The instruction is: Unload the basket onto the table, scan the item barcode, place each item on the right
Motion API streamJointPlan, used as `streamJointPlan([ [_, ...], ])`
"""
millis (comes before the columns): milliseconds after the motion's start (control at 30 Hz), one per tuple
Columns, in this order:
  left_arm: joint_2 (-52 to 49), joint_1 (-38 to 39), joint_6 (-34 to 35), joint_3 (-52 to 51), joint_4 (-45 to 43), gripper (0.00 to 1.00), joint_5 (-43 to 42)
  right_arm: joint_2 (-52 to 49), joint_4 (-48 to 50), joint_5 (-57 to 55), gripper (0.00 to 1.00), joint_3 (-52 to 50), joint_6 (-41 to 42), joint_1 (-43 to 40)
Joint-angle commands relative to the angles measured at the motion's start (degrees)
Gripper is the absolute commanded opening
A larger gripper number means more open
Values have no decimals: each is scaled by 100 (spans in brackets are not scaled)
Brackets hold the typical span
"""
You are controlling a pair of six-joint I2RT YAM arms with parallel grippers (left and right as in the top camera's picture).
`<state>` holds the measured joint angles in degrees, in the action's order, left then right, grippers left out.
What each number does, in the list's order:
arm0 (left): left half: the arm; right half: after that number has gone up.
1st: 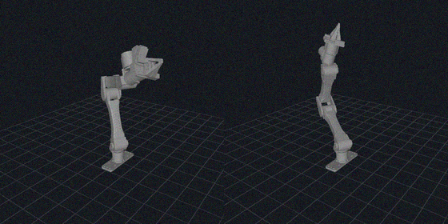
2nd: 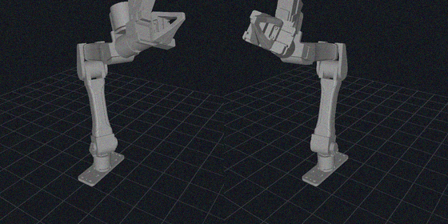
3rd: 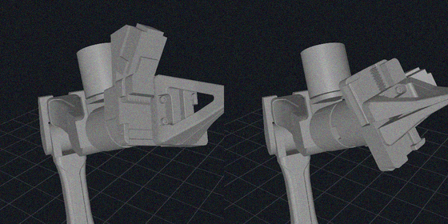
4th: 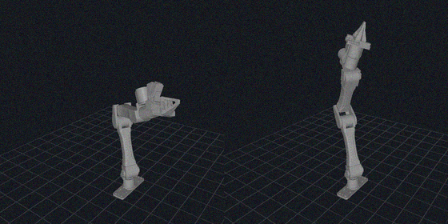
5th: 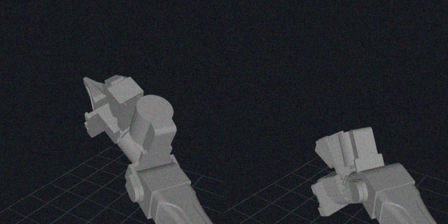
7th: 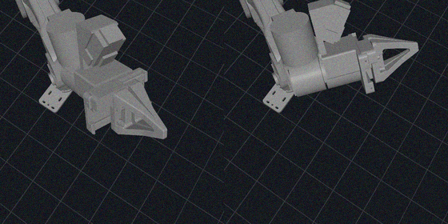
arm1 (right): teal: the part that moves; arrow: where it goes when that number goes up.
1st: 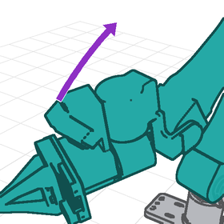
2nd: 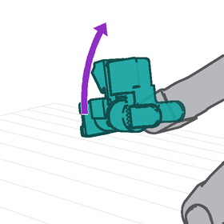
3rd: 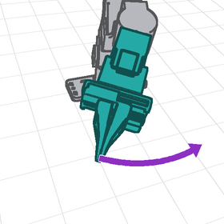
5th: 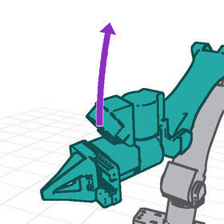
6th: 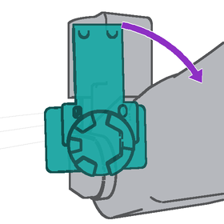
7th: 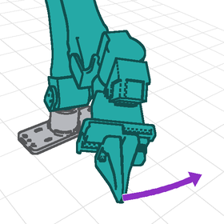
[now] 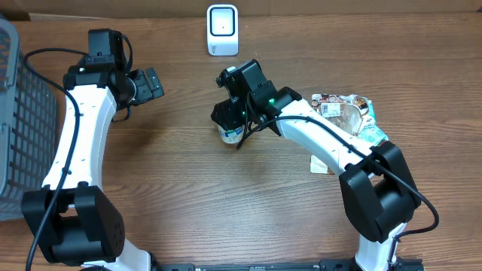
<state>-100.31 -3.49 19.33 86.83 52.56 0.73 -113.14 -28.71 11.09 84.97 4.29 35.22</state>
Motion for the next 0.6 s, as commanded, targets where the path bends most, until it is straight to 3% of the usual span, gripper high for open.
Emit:
streamJointPlan([
  [0,24,-24,15,33,-11,99,76,17,280,-264,58,72,20,-31],
  [267,24,-24,15,33,-11,100,76,-260,345,-308,59,59,22,-31],
  [367,24,-24,15,33,-11,100,76,-428,538,-411,65,59,20,-31],
  [567,24,-24,15,33,-11,100,76,-444,968,-511,66,61,20,-31],
])
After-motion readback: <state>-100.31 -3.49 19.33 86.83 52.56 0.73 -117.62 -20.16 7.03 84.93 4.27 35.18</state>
